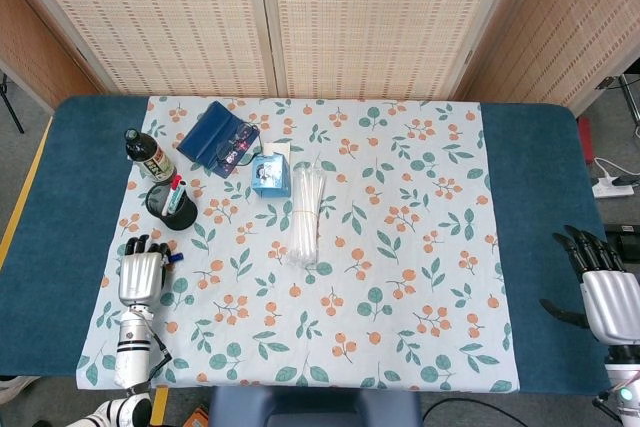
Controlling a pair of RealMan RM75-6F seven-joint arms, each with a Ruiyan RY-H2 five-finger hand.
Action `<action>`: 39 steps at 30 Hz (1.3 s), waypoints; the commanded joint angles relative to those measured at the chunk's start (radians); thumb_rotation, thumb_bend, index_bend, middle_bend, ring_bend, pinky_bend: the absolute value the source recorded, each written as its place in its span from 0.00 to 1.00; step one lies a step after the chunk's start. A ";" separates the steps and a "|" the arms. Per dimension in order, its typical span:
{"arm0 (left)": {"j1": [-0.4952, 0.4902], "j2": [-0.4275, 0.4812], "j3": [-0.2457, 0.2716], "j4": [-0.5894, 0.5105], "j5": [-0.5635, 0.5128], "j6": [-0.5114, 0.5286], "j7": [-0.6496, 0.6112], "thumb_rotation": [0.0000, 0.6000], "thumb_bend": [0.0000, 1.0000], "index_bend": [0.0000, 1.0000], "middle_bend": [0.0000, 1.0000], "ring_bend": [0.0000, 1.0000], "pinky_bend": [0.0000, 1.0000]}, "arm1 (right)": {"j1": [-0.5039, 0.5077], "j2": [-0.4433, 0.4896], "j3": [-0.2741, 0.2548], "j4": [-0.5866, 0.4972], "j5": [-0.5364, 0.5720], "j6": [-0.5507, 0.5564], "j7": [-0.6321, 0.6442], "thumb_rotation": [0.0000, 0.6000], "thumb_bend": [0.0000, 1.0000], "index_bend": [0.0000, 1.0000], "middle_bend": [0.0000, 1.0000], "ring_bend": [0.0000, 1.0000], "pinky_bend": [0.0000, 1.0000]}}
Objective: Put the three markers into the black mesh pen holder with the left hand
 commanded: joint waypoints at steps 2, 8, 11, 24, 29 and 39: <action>0.001 -0.002 -0.002 0.006 -0.001 -0.001 -0.004 1.00 0.40 0.47 0.50 0.18 0.19 | -0.001 -0.001 0.001 0.001 -0.003 0.005 0.001 1.00 0.00 0.16 0.06 0.09 0.14; 0.007 0.001 -0.001 0.003 0.001 0.006 -0.006 1.00 0.40 0.47 0.50 0.19 0.19 | 0.001 -0.003 -0.001 0.003 -0.002 -0.002 0.000 1.00 0.00 0.16 0.06 0.09 0.14; 0.018 0.025 0.005 -0.038 0.027 0.055 -0.001 1.00 0.40 0.47 0.50 0.19 0.19 | 0.002 -0.004 0.000 0.004 -0.003 0.000 0.003 1.00 0.00 0.16 0.06 0.09 0.14; 0.020 0.727 -0.078 -0.919 0.055 -0.172 -0.685 1.00 0.40 0.48 0.54 0.20 0.18 | -0.004 0.001 -0.002 0.004 -0.030 0.025 0.044 1.00 0.00 0.16 0.06 0.09 0.14; -0.068 0.860 -0.156 -0.879 0.033 -0.382 -1.001 1.00 0.40 0.50 0.55 0.21 0.18 | -0.007 0.006 -0.003 -0.002 -0.039 0.036 0.053 1.00 0.00 0.16 0.06 0.09 0.14; -0.214 0.826 -0.182 -0.580 0.188 -0.532 -1.503 1.00 0.40 0.53 0.58 0.21 0.18 | -0.010 0.007 -0.001 -0.006 -0.030 0.038 0.033 1.00 0.00 0.15 0.06 0.09 0.14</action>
